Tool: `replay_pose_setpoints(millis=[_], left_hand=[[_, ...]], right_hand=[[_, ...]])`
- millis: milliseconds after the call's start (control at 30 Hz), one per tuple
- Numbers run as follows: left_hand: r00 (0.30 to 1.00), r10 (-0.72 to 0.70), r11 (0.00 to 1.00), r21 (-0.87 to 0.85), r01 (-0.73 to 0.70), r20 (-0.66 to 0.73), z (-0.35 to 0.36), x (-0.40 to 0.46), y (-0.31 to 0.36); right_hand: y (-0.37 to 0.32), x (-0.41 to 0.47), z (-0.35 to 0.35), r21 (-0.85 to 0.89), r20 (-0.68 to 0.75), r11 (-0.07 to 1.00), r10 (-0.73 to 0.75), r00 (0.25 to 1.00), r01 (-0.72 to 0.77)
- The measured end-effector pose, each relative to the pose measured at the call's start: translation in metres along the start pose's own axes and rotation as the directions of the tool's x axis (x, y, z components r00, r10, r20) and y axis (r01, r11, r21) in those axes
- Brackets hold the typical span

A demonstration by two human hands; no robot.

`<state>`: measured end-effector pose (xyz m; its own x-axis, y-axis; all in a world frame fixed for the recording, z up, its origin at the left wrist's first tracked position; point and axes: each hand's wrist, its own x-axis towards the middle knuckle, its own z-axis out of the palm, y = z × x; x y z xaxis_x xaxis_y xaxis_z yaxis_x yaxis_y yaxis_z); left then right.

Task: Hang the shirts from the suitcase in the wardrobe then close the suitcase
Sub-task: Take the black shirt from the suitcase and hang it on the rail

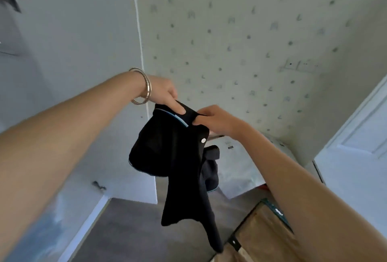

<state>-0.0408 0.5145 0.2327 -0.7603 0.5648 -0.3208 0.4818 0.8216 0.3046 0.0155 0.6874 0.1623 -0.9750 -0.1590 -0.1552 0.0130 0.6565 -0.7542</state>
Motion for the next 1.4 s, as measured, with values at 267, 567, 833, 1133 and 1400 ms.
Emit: replay_pose_setpoints(millis=[267,567,833,1133,1400], left_hand=[[0.970,-0.159,0.975,-0.185,0.125,-0.184,-0.037,-0.103,-0.098],[0.890,-0.398,0.879,-0.371,0.300,-0.223,-0.063,-0.209,-0.254],[0.688,-0.711,0.677,-0.407,0.614,-0.144,-0.055,-0.308,-0.399],[0.540,-0.808,0.574,-0.525,0.629,-0.236,-0.052,-0.407,-0.418],[0.116,-0.936,0.334,-0.741,0.582,-0.331,-0.038,-0.485,-0.402]], right_hand=[[-0.100,0.037,0.096,0.090,0.292,0.990,-0.130,0.948,0.108],[-0.198,0.121,0.262,-0.173,0.585,0.926,-0.177,0.791,0.335],[-0.315,0.158,0.361,-0.034,0.627,0.762,-0.488,0.608,0.647],[-0.436,0.174,0.431,0.212,0.738,0.600,-0.615,0.277,0.771],[-0.501,0.164,0.488,0.352,0.814,0.483,-0.581,-0.008,0.802]])
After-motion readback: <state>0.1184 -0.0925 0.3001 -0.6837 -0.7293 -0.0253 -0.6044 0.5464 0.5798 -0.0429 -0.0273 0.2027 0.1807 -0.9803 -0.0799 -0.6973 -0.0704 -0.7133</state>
